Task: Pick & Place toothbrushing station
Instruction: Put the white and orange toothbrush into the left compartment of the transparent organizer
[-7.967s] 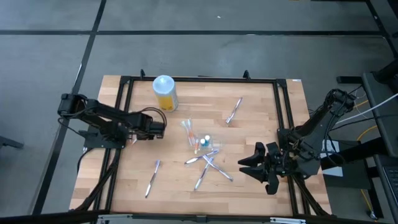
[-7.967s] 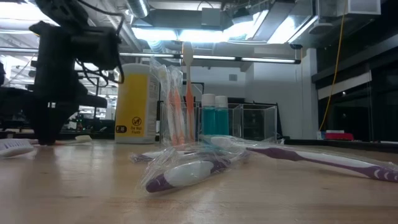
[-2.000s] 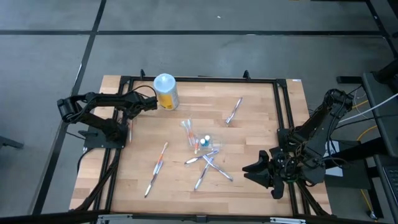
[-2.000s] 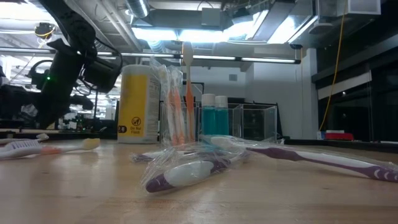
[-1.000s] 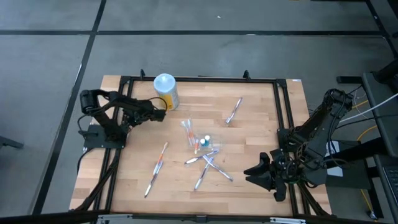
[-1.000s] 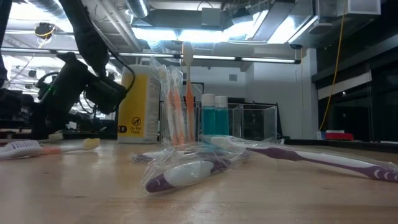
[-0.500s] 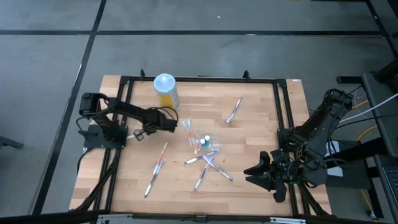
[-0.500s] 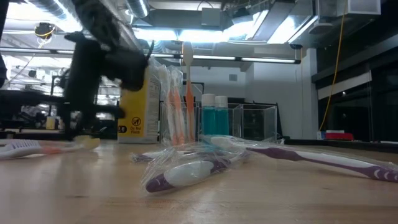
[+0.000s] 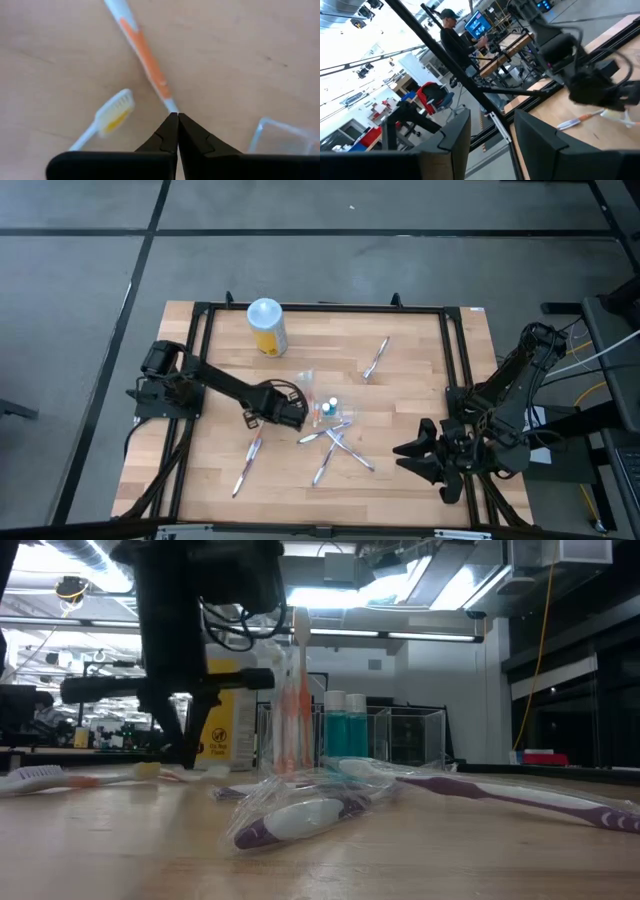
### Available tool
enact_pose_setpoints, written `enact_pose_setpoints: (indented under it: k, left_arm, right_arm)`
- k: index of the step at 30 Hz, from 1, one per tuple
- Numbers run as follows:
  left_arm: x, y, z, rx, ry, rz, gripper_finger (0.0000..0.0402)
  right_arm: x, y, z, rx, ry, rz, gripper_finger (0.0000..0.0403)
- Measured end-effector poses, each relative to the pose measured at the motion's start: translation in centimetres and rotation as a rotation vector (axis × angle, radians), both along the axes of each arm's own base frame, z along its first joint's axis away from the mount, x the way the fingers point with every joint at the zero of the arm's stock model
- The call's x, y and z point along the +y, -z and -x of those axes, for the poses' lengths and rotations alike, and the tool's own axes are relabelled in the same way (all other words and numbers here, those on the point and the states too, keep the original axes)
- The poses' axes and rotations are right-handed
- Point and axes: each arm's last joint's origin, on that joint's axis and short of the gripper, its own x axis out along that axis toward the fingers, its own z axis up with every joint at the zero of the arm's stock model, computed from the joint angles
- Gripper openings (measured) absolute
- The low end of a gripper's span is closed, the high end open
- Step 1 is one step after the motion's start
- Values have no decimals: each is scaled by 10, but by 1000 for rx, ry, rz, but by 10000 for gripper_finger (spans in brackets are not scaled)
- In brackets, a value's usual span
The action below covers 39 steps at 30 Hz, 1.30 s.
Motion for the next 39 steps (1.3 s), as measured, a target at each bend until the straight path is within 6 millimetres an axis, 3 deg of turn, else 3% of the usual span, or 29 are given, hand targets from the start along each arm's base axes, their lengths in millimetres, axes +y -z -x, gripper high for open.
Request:
enact_pose_setpoints:
  k: [6,14,17,23,26,30,39]
  left_arm:
    - [-6,-14,-1,-55,58,-107,3]
    - [-13,-40,17,60,422,-232,10]
    - [-19,-48,17,91,728,-211,13]
    - [-54,-54,11,12,1725,-178,12]
    - [-61,-51,24,168,2003,-216,17]
    - [-56,-49,33,354,2098,-257,34]
    - [-23,-40,19,354,2158,-252,115]
  right_arm:
    - [0,-1,0,-7,4,-16,155]
    - [0,-3,0,-21,4,-26,155]
    - [0,-3,0,-22,6,-24,155]
    - [-1,-4,-1,-23,8,-22,155]
    - [-1,-5,-1,-31,7,-37,155]
    - [3,-6,-1,-55,4,-53,155]
    - [14,2,-8,-73,39,-46,155]
